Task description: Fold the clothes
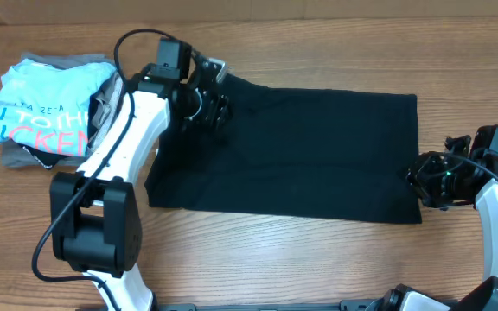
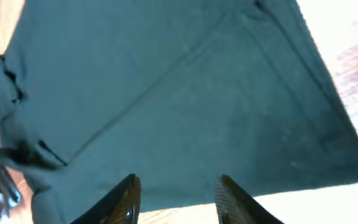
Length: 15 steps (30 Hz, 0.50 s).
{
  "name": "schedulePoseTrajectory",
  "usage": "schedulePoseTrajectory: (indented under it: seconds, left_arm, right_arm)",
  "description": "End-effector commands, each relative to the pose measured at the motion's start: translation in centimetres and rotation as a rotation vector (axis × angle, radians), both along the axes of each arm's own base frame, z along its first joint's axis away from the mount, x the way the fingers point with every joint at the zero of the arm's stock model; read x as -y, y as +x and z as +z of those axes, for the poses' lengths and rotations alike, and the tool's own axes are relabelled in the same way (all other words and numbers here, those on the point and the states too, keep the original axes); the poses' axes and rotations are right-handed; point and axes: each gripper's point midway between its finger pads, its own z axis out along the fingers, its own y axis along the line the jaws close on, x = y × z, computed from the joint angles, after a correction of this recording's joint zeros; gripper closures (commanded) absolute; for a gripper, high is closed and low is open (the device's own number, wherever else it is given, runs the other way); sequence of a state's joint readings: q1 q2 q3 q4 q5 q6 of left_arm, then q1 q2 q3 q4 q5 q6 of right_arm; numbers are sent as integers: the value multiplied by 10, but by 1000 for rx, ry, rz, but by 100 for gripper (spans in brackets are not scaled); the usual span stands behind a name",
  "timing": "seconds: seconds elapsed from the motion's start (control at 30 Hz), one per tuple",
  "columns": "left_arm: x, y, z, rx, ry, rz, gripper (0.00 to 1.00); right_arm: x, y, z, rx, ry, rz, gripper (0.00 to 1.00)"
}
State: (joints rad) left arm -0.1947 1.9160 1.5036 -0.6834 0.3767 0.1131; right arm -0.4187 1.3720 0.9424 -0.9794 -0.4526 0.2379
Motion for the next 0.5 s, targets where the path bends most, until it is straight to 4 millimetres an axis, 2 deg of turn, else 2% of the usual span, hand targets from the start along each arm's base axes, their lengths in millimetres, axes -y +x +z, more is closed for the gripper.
schedulePoseTrajectory:
  seconds: [0.0,0.07,0.23,0.27,0.4,0.47]
  left_arm:
    - [16,15,-7,-32,-115,88,31]
    - [23,22,-11,-25,-157,87,31]
    - [49,43,-40,-4,-233,73,29]
    - [55,48,-50,8,-233,61,28]
    - [69,52,-69,68,-208,-26,29]
    - [68,55,-81,100,-126,-40,32]
  right_arm:
    - [-3,10,16,77,1,37,57]
    - [-2,11,16,81,-2,38,57]
    - [-2,13,17,90,-6,38,57]
    - [-2,13,17,89,-5,38,57]
    - [-3,11,16,80,-1,38,56]
    - [-3,10,16,73,2,38,56]
